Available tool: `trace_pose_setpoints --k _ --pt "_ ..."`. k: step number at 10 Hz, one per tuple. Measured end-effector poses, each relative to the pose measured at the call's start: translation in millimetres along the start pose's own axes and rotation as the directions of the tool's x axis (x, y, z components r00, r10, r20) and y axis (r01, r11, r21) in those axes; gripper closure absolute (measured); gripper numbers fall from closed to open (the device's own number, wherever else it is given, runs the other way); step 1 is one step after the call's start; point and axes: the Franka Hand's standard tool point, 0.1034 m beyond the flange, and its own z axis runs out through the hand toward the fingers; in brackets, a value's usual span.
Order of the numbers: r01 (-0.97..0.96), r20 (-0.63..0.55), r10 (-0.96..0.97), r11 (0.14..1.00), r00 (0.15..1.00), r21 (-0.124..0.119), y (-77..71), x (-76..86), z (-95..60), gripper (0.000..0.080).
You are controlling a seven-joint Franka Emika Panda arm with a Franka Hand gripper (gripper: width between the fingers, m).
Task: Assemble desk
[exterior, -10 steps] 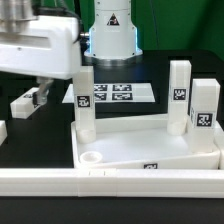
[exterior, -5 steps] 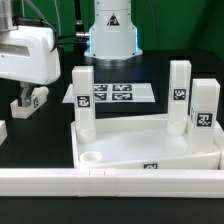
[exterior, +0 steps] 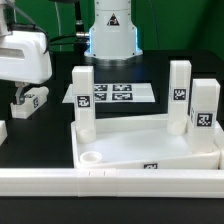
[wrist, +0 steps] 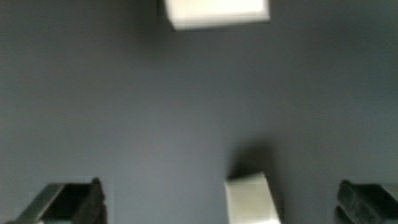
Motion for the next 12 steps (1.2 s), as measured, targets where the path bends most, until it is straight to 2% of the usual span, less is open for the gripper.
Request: trace_pose_setpoints --k 1,3,4,6,11,12 --pt "-0.001 0.017 0.001 1.0 1.0 0.01 -1.5 -2.4 1.3 0.015" --pt "-0.002 0.022 0.002 1.0 1.0 0.011 -1.9 -2.8 1.7 0.015" --pt "-0.008 0.088 0.005 0.999 0.996 0.036 -7.3 -7.7 3.2 0.015" --pt "0.033 0.216 -0.047 0.997 0.975 0.067 -8.9 -11.1 4.8 0.015" --pt "0.05 0.492 -0.097 0.993 0.865 0.108 -18.1 -18.5 11.1 0.015" --pt "0.047 0.554 -0.095 0.994 0.827 0.1 -18.2 -22.1 12.7 0.015"
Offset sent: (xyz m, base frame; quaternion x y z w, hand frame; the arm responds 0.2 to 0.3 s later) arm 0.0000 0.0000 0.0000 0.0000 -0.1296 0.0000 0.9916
